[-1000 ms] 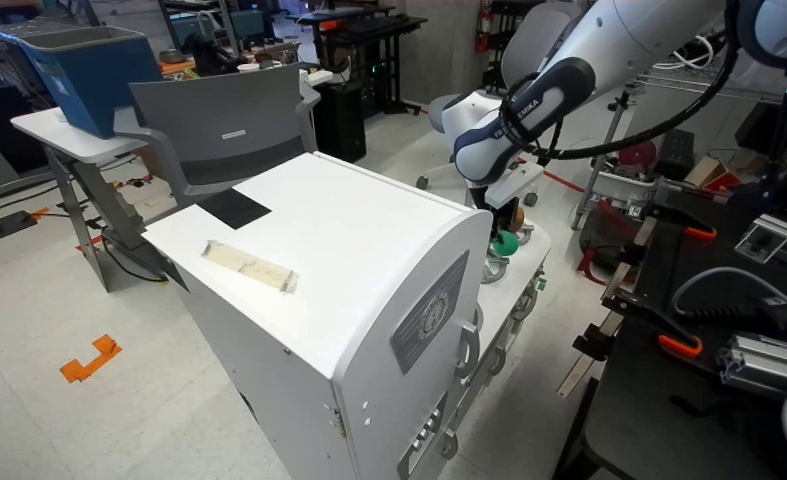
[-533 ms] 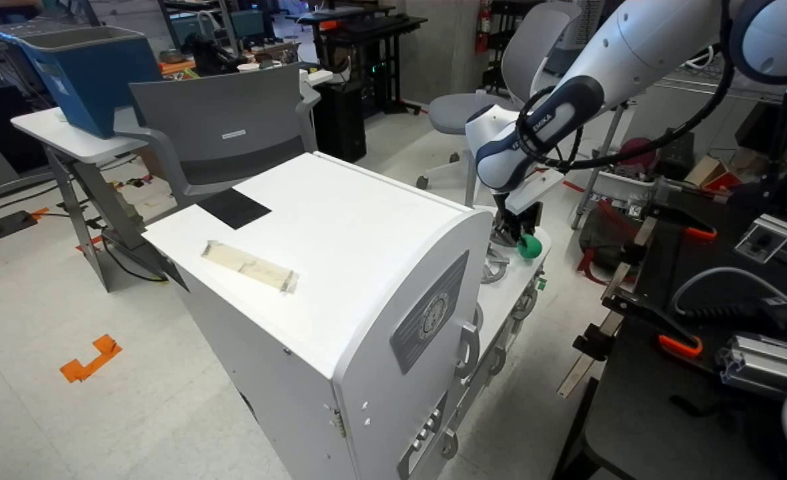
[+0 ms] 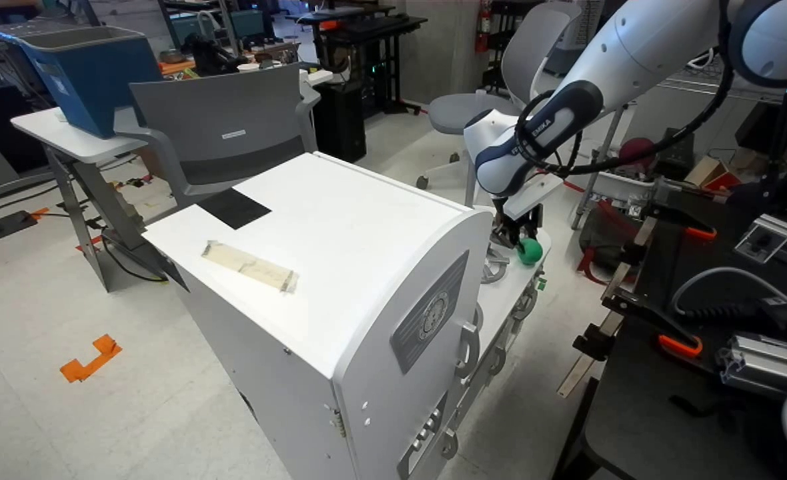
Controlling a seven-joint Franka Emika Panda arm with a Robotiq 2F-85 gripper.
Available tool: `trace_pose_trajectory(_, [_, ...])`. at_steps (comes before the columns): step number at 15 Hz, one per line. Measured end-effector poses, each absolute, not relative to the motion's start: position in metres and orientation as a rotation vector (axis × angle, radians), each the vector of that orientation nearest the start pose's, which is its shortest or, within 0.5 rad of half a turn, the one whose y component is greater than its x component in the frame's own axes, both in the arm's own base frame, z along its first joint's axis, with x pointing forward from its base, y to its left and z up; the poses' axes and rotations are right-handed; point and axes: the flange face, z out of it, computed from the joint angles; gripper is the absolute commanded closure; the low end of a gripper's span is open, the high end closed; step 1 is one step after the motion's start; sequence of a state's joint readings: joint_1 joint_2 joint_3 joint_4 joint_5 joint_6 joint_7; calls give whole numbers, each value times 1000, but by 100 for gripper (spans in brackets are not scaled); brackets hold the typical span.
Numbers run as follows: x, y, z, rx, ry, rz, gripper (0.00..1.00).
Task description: Remove the green plushy from the plate and put it on the counter
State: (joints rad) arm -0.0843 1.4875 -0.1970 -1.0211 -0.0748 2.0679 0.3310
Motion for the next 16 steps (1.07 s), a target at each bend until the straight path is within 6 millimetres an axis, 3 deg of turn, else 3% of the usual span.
trace_pose_trajectory(4, [639,-152,-107,-3297,739,700,1])
trace_pose_trajectory(10, [645,-143,-103,-3315,705,682,0])
trace_pose_trajectory(16, [636,-107,-94,-3295,529,764,0])
